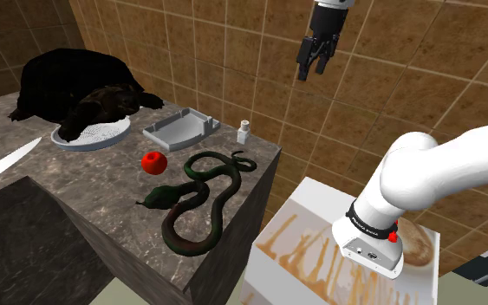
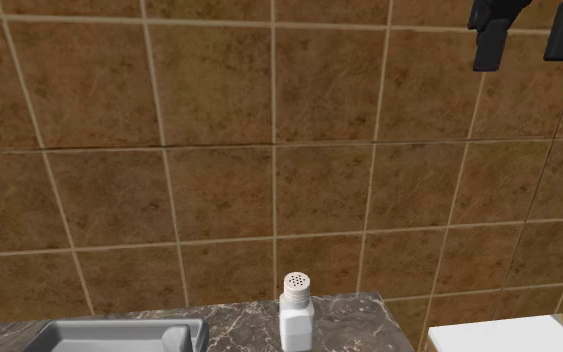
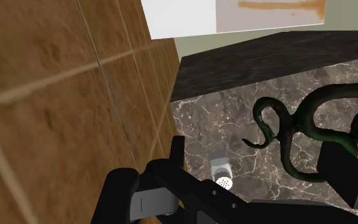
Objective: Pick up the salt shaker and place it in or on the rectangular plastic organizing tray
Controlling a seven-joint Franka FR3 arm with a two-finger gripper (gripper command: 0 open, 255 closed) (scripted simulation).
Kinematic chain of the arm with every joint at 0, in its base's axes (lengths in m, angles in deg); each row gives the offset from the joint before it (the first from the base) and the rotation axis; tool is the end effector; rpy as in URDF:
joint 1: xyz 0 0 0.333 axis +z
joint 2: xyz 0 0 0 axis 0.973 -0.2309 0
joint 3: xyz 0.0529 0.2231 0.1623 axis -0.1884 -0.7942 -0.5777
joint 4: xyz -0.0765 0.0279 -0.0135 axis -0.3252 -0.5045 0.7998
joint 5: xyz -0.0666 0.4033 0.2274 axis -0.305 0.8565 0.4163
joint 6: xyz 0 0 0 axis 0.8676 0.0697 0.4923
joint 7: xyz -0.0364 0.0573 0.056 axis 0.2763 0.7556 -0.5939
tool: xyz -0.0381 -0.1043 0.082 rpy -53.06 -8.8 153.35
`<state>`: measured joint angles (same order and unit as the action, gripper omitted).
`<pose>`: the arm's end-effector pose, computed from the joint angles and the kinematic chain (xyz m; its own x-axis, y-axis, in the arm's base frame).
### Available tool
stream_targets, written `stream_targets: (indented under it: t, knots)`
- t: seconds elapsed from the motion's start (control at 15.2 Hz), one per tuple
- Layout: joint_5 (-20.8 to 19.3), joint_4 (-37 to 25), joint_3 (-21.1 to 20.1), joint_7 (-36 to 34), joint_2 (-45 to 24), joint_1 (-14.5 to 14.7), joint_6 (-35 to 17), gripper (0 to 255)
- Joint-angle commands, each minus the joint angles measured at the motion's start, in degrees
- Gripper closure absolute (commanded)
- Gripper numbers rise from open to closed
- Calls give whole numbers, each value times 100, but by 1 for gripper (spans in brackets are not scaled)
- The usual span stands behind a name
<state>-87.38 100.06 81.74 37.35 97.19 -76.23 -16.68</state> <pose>0.4166 -0.0274 0.5572 0.9945 -0.1048 0.0054 -0.1048 -0.9945 -0.0082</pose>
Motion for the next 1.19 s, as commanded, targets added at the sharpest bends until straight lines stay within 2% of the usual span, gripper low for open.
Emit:
stream_targets:
  t: [0.0,0.59,1.12]
  knots:
    - [0,0,0,0,0,0,0,0]
    - [-230,868,-5,345,-911,163,-1990,0]
    - [-468,1065,-26,562,-2267,260,-3736,0]
